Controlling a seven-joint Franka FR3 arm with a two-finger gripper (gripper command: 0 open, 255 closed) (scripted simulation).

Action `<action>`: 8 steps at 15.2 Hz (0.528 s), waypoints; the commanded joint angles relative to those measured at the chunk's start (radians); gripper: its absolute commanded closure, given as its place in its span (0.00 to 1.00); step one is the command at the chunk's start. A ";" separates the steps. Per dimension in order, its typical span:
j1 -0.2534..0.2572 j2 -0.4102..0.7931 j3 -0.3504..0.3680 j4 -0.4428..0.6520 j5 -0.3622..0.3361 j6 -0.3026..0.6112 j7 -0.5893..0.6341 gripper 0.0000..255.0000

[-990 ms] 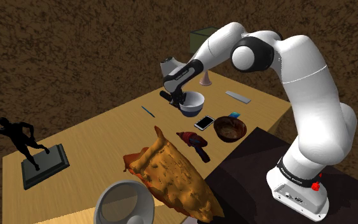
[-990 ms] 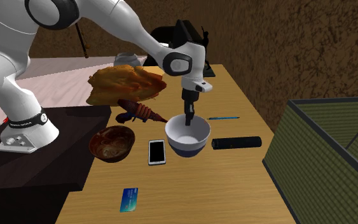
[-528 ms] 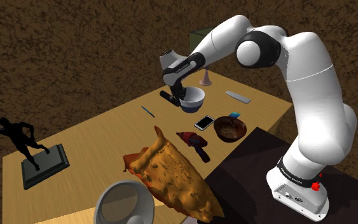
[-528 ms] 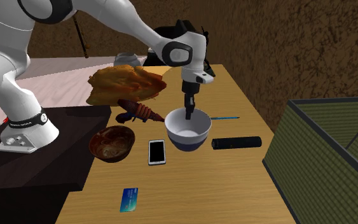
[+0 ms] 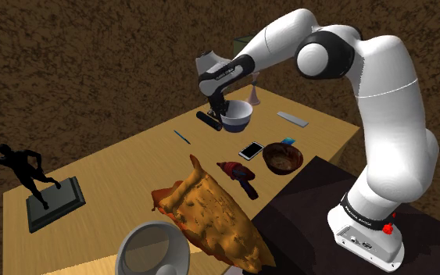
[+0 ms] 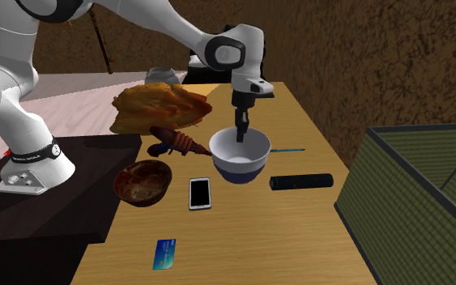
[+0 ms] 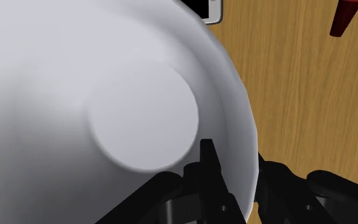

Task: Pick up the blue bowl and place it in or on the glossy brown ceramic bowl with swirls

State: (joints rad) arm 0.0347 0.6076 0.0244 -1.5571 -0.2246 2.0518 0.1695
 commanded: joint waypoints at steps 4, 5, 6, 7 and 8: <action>0.001 -0.033 0.002 0.019 0.005 -0.051 -0.009 1.00; 0.001 -0.039 0.003 0.023 0.006 -0.061 -0.011 1.00; 0.001 -0.045 0.003 0.028 0.007 -0.071 -0.013 1.00; 0.001 -0.050 0.003 0.033 0.008 -0.081 -0.015 1.00; 0.001 -0.056 0.004 0.038 0.009 -0.092 -0.017 1.00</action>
State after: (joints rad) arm 0.0359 0.5567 0.0280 -1.5267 -0.2165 1.9713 0.1549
